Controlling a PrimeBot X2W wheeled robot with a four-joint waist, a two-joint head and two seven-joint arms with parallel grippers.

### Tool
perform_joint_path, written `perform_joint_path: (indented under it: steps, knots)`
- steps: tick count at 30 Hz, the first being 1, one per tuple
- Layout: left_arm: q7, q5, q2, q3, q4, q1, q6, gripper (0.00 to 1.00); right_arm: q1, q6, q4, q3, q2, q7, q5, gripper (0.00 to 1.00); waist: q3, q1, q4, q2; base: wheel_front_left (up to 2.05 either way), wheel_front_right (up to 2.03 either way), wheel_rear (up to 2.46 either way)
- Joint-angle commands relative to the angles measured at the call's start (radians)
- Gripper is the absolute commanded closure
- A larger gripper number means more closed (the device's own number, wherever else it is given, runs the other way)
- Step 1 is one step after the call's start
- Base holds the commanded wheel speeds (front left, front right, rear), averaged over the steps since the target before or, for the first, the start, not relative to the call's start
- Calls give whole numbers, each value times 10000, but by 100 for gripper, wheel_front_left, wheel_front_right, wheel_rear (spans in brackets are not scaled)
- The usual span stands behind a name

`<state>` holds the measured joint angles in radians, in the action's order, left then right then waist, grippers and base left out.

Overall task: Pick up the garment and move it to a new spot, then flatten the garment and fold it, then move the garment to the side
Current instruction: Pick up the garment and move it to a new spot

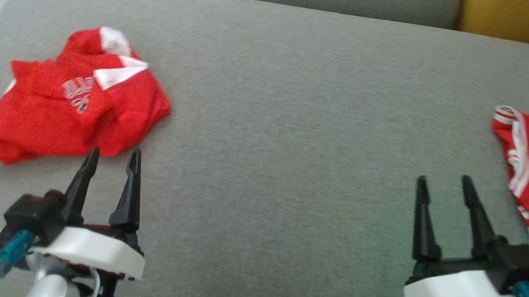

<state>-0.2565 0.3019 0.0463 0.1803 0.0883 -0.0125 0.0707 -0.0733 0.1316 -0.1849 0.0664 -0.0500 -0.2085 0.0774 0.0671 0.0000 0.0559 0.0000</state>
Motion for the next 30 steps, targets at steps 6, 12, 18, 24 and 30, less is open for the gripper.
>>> perform_joint_path:
  steps: [6, 12, 18, 24, 30]
  knots:
    - [-53, -32, 39, -477, -356, 551, 36, 0, -491, -9, 255, 740, -3, 173, -175, 0, 96, 0, 1347, 0, 0, 0, 0]
    - [-53, -5, 39, -544, -421, 397, 78, 0, -437, -9, 156, 996, -3, 206, -152, 0, -51, 0, 2472, 0, 0, 0, 0]
    - [-53, -43, 39, -612, -477, 170, 123, 0, -358, -9, 89, 1145, -3, 159, 9, 0, -218, 0, 3187, 0, 0, 0, 0]
    - [-53, -100, 39, -744, -522, -25, 137, 0, -286, -9, -32, 1347, -3, 61, 220, 0, -383, 0, 3664, 0, 0, 0, 0]
    - [-53, -110, 39, -943, -613, -46, 144, 0, -302, -9, -88, 1509, -3, 20, 324, 0, -363, 0, 3667, 0, 0, 0, 0]
